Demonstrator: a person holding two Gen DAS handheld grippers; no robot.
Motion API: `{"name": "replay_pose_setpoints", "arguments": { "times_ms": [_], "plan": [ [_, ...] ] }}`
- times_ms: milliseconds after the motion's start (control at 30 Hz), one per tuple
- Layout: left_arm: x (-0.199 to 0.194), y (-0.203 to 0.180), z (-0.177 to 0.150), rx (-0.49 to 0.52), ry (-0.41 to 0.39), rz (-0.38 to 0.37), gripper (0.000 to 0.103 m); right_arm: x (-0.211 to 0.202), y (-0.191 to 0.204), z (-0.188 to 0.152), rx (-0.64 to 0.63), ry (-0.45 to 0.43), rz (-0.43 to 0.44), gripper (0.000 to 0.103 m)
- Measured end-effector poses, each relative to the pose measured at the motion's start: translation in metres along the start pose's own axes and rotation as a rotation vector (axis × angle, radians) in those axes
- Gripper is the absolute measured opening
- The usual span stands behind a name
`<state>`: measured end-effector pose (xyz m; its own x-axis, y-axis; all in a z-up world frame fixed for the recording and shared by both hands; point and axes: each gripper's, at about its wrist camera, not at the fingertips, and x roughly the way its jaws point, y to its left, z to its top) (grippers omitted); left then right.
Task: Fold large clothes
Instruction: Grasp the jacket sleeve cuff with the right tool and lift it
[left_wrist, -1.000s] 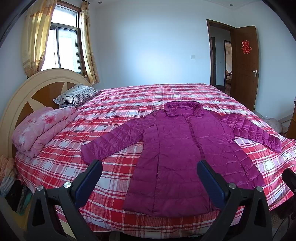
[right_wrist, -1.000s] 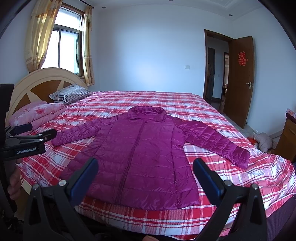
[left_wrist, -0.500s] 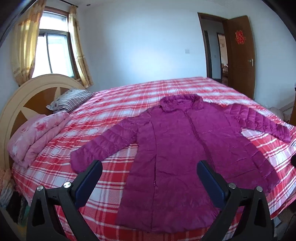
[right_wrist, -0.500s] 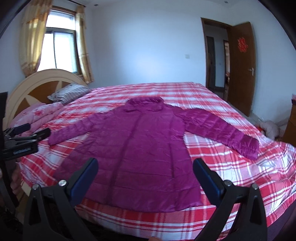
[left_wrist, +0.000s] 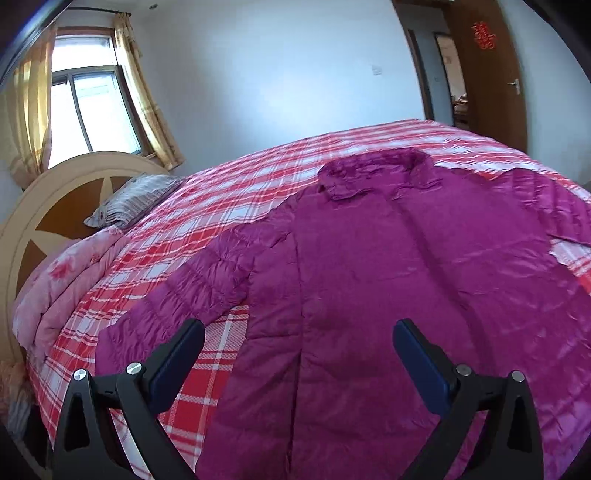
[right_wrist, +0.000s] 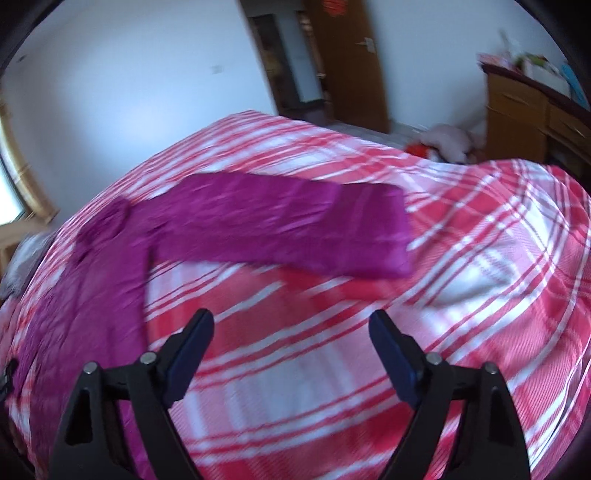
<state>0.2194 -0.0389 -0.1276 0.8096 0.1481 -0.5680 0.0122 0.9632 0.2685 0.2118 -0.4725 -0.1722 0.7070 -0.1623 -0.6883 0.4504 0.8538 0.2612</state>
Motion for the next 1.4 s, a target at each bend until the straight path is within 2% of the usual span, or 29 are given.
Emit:
{"name": "replay_pose_setpoints", "arguments": {
  "times_ms": [100,300,333,367,433,467,533,567,733,900,1133,1233,1400],
  "plan": [
    [0.028,0.004,0.002,-0.020,0.050,0.036,0.102,0.016,-0.021,0.024,0.059,0.011,-0.067,0.083],
    [0.062,0.014,0.003,-0.046,0.100,0.082,0.102,0.046,-0.036,0.047,0.092,0.064,-0.107,0.078],
    [0.065,0.015,0.003,-0.051,0.107,0.088,0.102,0.052,-0.039,0.048,0.101,0.089,-0.096,0.071],
    [0.069,0.017,0.002,-0.058,0.116,0.091,0.102,0.061,-0.037,0.047,0.106,0.127,-0.077,0.060],
    [0.074,0.017,0.001,-0.065,0.131,0.089,0.102,0.066,-0.029,0.046,0.054,0.123,-0.106,0.057],
    [0.076,0.017,0.000,-0.066,0.135,0.087,0.102,0.066,-0.024,0.046,0.022,0.121,-0.099,0.042],
    [0.077,0.017,-0.001,-0.068,0.139,0.083,0.102,0.063,-0.021,0.047,-0.009,0.112,-0.067,0.024],
    [0.077,0.017,-0.001,-0.069,0.139,0.080,0.102,0.060,-0.022,0.048,-0.012,0.104,-0.059,0.020],
    [0.067,0.022,0.003,-0.091,0.123,0.049,0.102,0.038,-0.024,0.063,-0.014,0.020,-0.067,0.018],
    [0.054,0.030,0.009,-0.114,0.095,0.027,0.102,0.014,0.011,0.093,-0.104,-0.093,-0.099,0.017],
    [0.045,0.036,0.010,-0.129,0.084,0.007,0.102,-0.030,0.096,0.123,-0.301,-0.273,-0.068,0.017],
    [0.044,0.037,0.009,-0.136,0.082,0.001,0.102,-0.044,0.139,0.122,-0.407,-0.333,-0.039,0.017],
    [0.044,0.042,0.007,-0.143,0.084,-0.007,0.102,-0.053,0.201,0.106,-0.569,-0.371,0.022,0.017]
  ]
}}
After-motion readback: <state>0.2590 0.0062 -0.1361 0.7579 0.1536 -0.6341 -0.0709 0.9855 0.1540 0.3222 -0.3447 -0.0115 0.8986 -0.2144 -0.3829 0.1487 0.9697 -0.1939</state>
